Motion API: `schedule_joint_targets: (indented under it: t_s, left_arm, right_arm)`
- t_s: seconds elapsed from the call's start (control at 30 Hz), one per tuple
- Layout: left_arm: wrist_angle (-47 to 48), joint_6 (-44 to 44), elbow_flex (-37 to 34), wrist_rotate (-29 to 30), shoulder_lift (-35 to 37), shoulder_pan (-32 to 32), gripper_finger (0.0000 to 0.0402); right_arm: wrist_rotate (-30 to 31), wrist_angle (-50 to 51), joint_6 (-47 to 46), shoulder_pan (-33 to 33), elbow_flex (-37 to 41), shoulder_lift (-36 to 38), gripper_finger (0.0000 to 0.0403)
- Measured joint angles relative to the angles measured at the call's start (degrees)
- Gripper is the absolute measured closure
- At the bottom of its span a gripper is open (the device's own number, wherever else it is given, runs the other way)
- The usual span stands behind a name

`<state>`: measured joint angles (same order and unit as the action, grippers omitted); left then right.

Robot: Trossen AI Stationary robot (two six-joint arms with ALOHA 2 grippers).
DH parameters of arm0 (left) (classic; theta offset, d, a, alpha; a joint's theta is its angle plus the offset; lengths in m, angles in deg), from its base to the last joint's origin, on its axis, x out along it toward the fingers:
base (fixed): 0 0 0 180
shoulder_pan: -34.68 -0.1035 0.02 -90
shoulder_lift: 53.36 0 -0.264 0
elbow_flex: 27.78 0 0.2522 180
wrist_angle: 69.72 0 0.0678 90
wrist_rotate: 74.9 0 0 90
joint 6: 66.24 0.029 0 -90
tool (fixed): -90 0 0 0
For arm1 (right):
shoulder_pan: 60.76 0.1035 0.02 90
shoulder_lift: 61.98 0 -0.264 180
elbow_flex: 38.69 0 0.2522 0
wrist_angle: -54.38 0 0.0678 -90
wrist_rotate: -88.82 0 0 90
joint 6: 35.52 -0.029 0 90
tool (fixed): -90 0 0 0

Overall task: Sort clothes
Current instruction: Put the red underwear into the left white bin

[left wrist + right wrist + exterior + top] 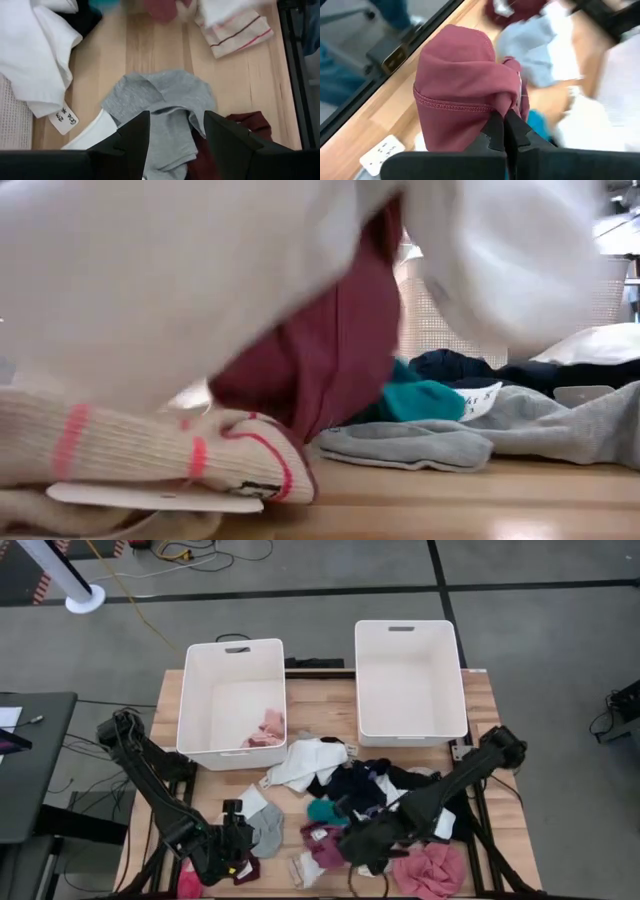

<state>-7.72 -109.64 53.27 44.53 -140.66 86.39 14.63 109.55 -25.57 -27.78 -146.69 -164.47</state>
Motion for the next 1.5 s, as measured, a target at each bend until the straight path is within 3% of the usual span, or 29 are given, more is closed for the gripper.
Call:
schedule_joint_targets:
  t_s: [0.23, 0.4, 0.5, 0.7, 1.0, 1.3, 1.5]
  left_arm:
    - [-0.28, 0.77, 0.0, 0.02, 0.0, -0.51, 0.0219]
    - [-0.28, 0.77, 0.01, 0.03, 0.0, -0.51, 0.0219]
    - [-0.28, 0.78, 0.0, 0.03, 0.0, -0.51, 0.0219]
    - [-0.28, 0.77, 0.02, 0.02, 0.0, -0.47, 0.0219]
    - [-0.25, 1.22, 0.02, 0.02, 0.0, -0.42, 0.0219]
    - [-0.41, 1.82, 0.02, 0.04, 0.0, -0.42, 0.0219]
    - [-0.55, 1.84, 0.02, 0.08, 0.0, -0.42, 0.0219]
  right_arm:
    - [0.71, 1.45, -2.17, -3.09, -0.09, 4.86, 0.0403]
    - [-7.24, 6.49, -7.77, -6.28, -0.07, 2.01, 0.0392]
    - [-10.22, 6.9, -8.32, -7.02, 0.02, -1.71, 0.0368]
    - [-10.62, 7.71, -8.03, -6.9, 0.02, -6.49, 0.0302]
    - [-10.56, 2.35, -8.01, -6.5, 0.0, -5.83, 0.0203]
    - [-14.52, 1.35, -7.12, -5.78, 0.02, -9.42, 0.0264]
    - [-12.36, -3.5, -2.16, -4.19, 0.03, -11.46, 0.0234]
